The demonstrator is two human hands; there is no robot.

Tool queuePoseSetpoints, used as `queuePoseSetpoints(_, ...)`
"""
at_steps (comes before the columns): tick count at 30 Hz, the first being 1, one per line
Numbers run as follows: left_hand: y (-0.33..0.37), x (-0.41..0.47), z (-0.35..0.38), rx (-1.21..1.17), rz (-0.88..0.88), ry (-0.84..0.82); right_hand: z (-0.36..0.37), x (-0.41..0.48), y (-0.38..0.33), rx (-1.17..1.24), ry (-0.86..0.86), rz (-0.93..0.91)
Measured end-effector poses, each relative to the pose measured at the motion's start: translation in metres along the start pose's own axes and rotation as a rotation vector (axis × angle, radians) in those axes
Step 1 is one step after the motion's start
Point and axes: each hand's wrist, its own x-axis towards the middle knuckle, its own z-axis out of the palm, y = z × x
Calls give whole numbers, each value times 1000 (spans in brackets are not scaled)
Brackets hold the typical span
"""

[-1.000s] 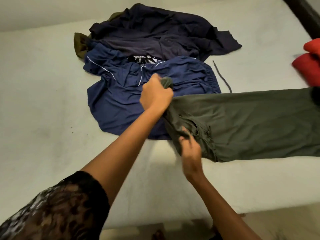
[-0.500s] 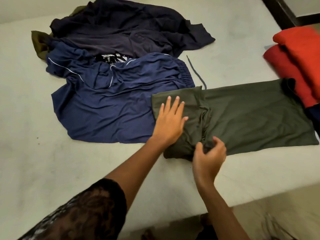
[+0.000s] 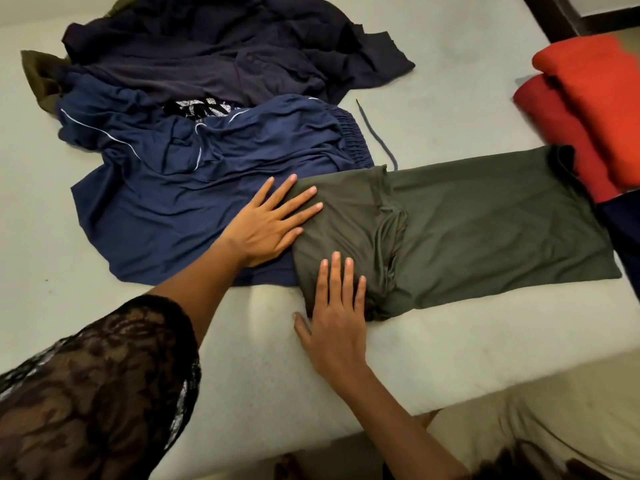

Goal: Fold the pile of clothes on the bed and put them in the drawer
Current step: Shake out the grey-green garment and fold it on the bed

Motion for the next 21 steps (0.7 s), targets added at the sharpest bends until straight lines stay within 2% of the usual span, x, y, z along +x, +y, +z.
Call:
queuePoseSetpoints(4, -2, -9, 1, 5, 16, 62, 3, 7, -3, 17, -9, -65)
queuePoseSetpoints(8, 1, 7, -8, -63, 4, 105, -8, 13, -3, 191, -175, -40)
queuePoseSetpoints(10, -1, 17, -15, -106, 13, 151, -23, 15, 7, 457, -196, -63)
queuePoseSetpoints(11, -1, 24, -22, -135, 9, 182, -38, 17, 15, 663, -271, -39)
queuePoseSetpoints(12, -1, 30, -28, -170, -8, 221, -51, 18, 20, 845, -322, 16)
queuePoseSetpoints(13, 0, 37, -38, -221, -42, 244, -62, 20, 26, 1003, -287, 123)
queuePoseSetpoints(17, 16, 86, -87, -487, -190, 318, -90, 28, 62, 1496, -8, 603)
queuePoseSetpoints(21, 52, 150, -113, -635, -168, 254, -109, 27, 105, 1804, 154, 800)
